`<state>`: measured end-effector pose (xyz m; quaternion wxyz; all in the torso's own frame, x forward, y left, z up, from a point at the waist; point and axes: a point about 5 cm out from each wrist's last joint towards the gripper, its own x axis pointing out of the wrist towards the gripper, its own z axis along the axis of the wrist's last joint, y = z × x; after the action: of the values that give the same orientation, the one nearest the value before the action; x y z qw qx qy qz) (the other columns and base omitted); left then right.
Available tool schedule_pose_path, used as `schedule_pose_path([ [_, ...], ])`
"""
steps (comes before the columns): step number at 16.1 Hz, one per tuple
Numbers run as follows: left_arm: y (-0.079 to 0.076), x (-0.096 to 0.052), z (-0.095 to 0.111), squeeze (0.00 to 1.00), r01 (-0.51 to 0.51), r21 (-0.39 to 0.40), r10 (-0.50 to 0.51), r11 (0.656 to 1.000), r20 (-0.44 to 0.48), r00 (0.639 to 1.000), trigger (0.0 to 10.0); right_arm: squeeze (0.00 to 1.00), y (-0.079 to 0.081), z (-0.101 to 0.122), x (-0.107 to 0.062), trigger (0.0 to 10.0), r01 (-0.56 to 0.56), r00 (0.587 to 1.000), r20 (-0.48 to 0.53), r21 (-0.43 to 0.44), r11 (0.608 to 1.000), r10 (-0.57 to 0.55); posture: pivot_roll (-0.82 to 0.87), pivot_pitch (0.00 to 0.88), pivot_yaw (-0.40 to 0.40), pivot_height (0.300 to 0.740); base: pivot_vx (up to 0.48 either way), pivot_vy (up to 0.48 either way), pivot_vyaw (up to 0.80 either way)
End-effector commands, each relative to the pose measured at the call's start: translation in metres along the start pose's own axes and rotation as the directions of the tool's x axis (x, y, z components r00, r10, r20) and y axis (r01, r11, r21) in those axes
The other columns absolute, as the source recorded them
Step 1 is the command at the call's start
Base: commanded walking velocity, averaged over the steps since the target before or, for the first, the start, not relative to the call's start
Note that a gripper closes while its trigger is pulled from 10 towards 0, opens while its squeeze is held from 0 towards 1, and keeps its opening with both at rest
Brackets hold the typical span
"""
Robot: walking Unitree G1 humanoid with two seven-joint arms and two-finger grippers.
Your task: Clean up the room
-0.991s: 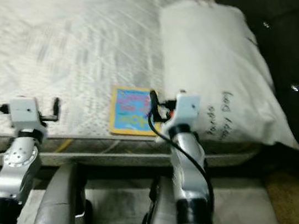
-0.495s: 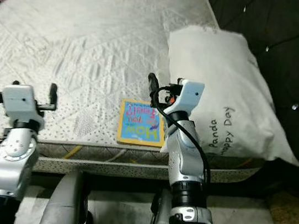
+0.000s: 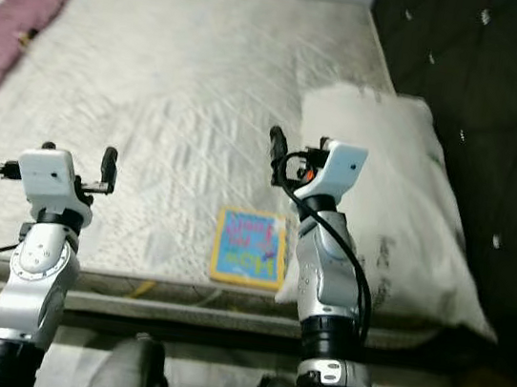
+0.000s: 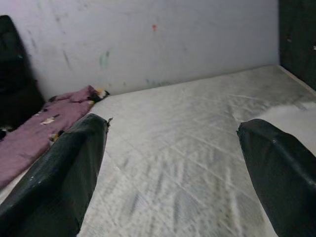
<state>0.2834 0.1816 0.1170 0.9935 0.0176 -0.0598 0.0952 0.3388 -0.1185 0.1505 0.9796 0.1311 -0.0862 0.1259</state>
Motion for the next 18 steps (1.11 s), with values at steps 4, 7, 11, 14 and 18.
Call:
schedule_pose_path([
  [4, -0.006, -0.004, -0.004, 0.00, 0.022, 0.002, -0.022, 1.000, -0.028, 0.999, 10.0, 0.00, -0.004, -0.005, -0.004, 10.0, 0.019, 1.000, -0.022, -0.019, 1.000, -0.020, 0.00, 0.000, 0.029, 0.740, 0.000, 0.000, 0.00],
  [7, -0.017, -0.007, -0.004, 0.00, 0.062, 0.048, -0.062, 0.997, -0.017, 0.998, 10.0, 0.00, -0.010, -0.010, -0.014, 10.0, 0.040, 0.998, -0.043, -0.036, 0.999, -0.042, -0.02, 0.000, 0.035, 0.740, 0.000, 0.000, 0.00],
  [11, -0.021, -0.008, -0.004, 0.00, 0.094, -0.010, -0.095, 0.995, -0.025, 0.995, 10.0, 0.00, -0.008, -0.008, -0.016, 10.0, 0.027, 0.999, -0.040, -0.054, 0.998, -0.029, -0.03, 0.011, 0.035, 0.740, 0.000, 0.000, 0.00],
  [14, -0.024, -0.009, -0.004, 0.00, 0.096, -0.022, -0.096, 0.995, -0.021, 0.995, 10.0, 0.00, -0.008, -0.007, -0.014, 10.0, 0.032, 0.999, -0.040, -0.109, 0.994, -0.037, -0.03, 0.018, 0.028, 0.740, 0.000, 0.000, 0.00],
  [18, -0.025, -0.010, -0.005, 0.00, 0.099, -0.068, -0.102, 0.993, -0.035, 0.994, 10.0, 0.00, -0.010, -0.010, -0.017, 10.0, 0.039, 0.997, -0.056, -0.117, 0.992, -0.046, -0.03, 0.028, 0.022, 0.740, 0.000, 0.000, 0.00],
])
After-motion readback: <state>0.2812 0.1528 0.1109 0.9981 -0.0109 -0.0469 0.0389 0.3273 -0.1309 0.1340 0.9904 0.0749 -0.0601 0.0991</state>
